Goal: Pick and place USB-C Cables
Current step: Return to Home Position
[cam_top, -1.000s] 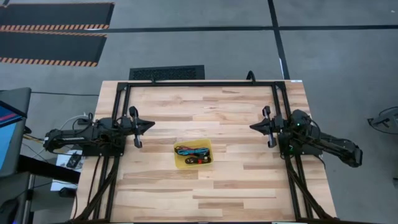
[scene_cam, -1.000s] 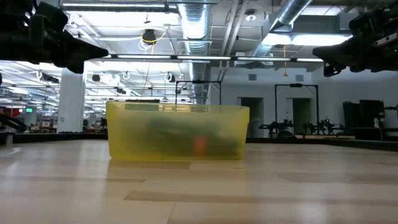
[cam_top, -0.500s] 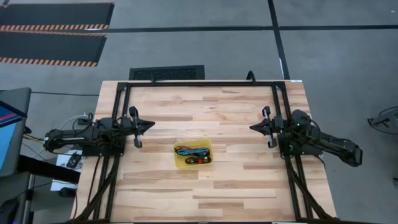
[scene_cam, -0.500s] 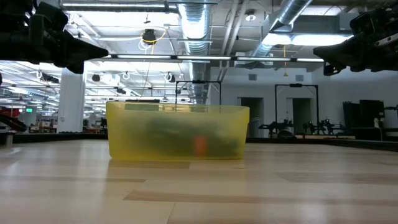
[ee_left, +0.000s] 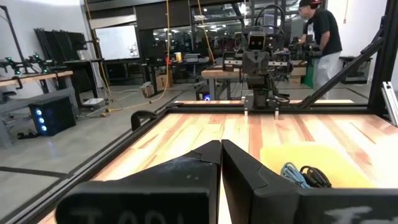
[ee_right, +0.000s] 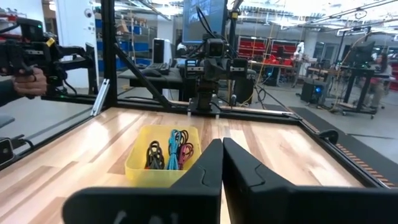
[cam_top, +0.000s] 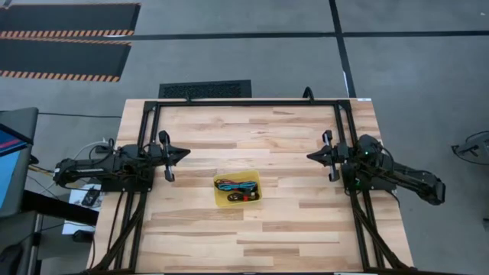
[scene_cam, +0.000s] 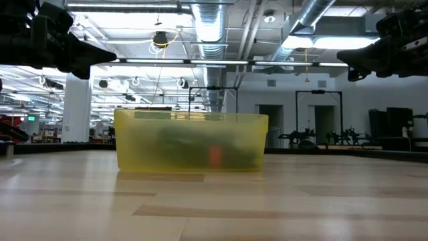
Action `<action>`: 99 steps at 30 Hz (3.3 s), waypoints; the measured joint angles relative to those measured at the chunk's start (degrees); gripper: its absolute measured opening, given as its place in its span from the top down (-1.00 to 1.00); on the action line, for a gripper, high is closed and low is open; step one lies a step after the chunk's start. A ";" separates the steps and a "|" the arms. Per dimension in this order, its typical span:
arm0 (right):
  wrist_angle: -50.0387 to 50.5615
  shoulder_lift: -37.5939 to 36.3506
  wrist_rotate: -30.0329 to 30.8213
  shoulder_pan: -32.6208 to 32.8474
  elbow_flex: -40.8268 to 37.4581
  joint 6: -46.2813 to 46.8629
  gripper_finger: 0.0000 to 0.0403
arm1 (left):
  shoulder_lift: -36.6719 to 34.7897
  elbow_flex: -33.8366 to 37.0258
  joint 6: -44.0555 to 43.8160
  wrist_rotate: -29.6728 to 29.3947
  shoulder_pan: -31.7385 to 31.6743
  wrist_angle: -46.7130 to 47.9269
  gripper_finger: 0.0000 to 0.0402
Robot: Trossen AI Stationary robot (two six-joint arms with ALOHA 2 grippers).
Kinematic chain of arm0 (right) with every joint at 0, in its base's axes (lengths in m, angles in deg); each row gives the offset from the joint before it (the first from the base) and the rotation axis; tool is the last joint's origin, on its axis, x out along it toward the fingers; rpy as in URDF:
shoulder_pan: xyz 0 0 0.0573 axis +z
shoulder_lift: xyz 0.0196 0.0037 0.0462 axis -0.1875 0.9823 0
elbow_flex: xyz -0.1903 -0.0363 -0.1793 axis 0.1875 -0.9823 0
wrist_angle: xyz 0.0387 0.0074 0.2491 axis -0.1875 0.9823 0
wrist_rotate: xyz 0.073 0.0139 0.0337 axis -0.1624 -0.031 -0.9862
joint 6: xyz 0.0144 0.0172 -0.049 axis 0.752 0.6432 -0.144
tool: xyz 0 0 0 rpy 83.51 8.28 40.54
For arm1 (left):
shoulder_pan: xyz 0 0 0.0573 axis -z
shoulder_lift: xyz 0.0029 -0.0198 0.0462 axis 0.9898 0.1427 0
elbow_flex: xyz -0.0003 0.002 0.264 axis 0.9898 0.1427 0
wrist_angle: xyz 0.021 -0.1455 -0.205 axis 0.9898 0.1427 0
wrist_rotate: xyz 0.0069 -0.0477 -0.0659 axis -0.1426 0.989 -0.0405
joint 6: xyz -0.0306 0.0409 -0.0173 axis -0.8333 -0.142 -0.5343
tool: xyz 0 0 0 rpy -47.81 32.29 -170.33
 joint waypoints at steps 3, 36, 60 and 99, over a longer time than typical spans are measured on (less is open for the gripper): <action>-0.01 0.00 0.34 -0.39 0.00 -0.79 0.86 | 0.00 0.00 0.12 0.00 0.00 0.00 1.00; 0.03 0.00 0.64 -0.69 0.00 6.68 0.83 | 0.04 0.02 2.84 -3.43 -0.04 -0.88 1.00; 0.04 0.00 0.62 -0.69 0.00 6.70 0.83 | 0.00 0.02 3.14 -3.20 -0.04 -6.28 1.00; 0.04 0.02 0.60 -0.69 0.00 6.70 0.83 | 1.29 0.02 -4.07 -3.74 -0.04 -1.03 1.00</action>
